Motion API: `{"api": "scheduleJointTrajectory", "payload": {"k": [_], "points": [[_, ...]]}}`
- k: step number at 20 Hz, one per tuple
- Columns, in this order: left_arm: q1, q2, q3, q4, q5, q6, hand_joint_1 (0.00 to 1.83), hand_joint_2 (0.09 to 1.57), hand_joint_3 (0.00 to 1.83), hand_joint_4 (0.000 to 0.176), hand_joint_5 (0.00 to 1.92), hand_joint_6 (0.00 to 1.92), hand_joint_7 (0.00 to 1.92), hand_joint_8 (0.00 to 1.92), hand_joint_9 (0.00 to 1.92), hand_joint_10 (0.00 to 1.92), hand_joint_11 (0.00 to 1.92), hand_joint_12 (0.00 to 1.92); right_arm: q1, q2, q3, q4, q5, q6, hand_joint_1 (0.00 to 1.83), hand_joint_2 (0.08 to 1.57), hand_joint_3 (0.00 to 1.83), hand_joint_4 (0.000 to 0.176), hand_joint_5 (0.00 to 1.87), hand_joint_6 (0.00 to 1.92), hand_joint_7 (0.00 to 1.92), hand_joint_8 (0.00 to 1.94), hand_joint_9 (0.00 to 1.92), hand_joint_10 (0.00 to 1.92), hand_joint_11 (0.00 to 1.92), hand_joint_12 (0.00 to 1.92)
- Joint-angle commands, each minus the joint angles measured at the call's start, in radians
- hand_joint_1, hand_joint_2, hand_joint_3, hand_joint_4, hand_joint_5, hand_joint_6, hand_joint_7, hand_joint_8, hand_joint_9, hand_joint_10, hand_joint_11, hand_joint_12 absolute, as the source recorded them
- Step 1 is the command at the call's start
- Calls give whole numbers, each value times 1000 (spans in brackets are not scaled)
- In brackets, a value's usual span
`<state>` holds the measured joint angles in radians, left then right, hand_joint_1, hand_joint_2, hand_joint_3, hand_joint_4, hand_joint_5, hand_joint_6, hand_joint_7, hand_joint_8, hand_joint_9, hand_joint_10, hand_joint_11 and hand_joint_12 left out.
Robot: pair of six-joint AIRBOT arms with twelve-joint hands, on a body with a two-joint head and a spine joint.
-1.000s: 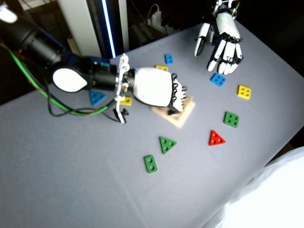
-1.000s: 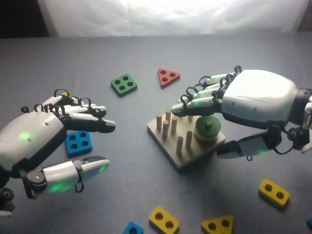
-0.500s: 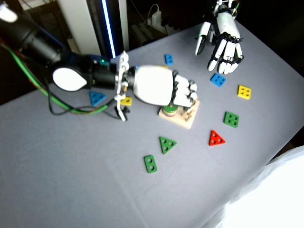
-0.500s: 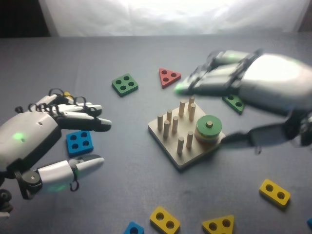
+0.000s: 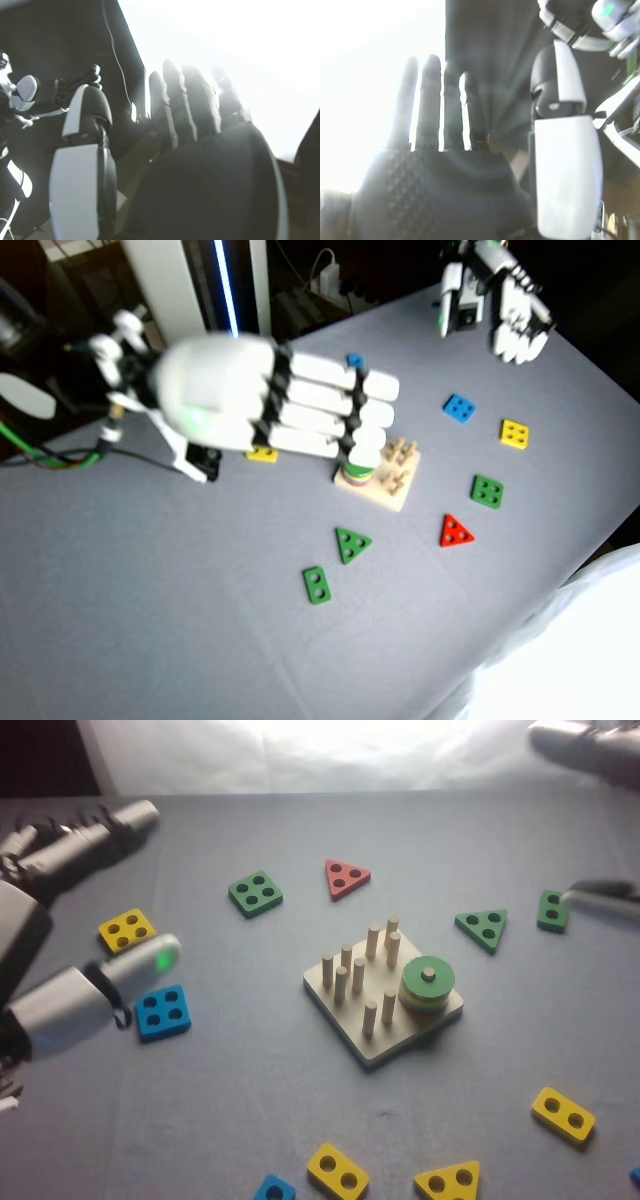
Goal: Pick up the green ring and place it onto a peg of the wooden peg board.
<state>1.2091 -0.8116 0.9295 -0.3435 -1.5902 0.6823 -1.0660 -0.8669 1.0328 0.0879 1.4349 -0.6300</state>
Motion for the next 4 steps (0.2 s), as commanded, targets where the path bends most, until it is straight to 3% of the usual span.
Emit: {"api": "scheduleJointTrajectory", "payload": {"k": [1,2,4], "points": [[-6,3,-4,29,-144,-14,265,1317,9,0,194,0,406,0,506,6,85,1051,0,5,-6,25,181,-5,780,1205,0,0,447,0,655,1,763,17,467,648],[-8,5,-5,31,-145,-24,208,1352,4,0,135,0,357,0,462,1,85,935,-21,15,-17,39,233,-11,729,1238,0,0,444,0,656,0,771,8,451,734],[-23,1,-8,40,-145,-23,77,1435,3,0,46,3,251,0,371,0,19,746,-49,25,-34,40,303,-12,752,1254,0,0,403,0,633,0,766,0,483,635]]}}
